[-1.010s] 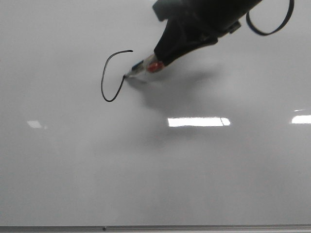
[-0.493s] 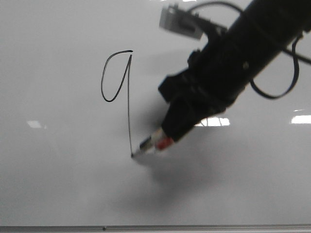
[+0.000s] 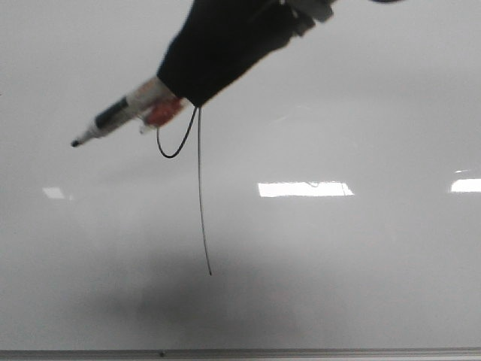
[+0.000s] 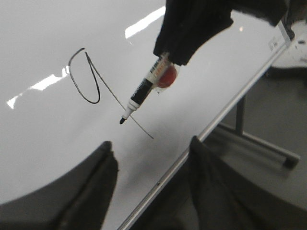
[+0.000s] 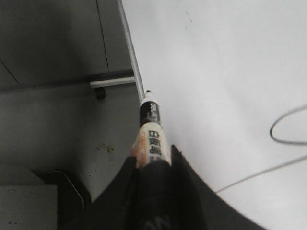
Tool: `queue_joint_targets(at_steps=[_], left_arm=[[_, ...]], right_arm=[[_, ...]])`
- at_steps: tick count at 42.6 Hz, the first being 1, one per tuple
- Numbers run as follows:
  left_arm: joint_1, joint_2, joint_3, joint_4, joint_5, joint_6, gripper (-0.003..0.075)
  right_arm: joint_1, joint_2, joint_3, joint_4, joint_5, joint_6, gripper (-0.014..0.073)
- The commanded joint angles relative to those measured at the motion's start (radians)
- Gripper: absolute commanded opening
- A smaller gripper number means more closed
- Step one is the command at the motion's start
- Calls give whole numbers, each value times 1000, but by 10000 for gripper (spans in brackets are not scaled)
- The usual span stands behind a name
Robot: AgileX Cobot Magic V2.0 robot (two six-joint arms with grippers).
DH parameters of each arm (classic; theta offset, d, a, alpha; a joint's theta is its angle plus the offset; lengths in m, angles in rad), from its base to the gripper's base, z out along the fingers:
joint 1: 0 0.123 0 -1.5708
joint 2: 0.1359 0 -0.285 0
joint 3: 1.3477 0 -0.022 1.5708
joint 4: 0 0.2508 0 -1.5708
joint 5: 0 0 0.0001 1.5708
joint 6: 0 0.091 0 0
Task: Write number 9 on whiteboard
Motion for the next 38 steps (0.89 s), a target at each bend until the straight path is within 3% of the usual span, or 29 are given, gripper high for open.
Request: queue_joint_targets(at_steps=[1,3,10,18,28,38], left_arm=[[-1,156,-92,-24,7,132,472],[-17,242,-120,-21,3,189,450],[-168,392,-204,70,-15,191,387],[-286,508,-230,125,-35,160,385],[-304,570,-231,123,-63,160,370],[-304,566,-259,121,-49,160,246]], right_arm=[[43,-34,-76,-13,12,-40,-60],[69,-34,-93,-19,15,-40,-60],[125,-34,-101,-46,15,-40,-60],[159,-34,-101,-51,45,-40,-60],[200,-39,-101,-51,58,-41,-60],[200,-39,-101,-56,56,-49,-60]])
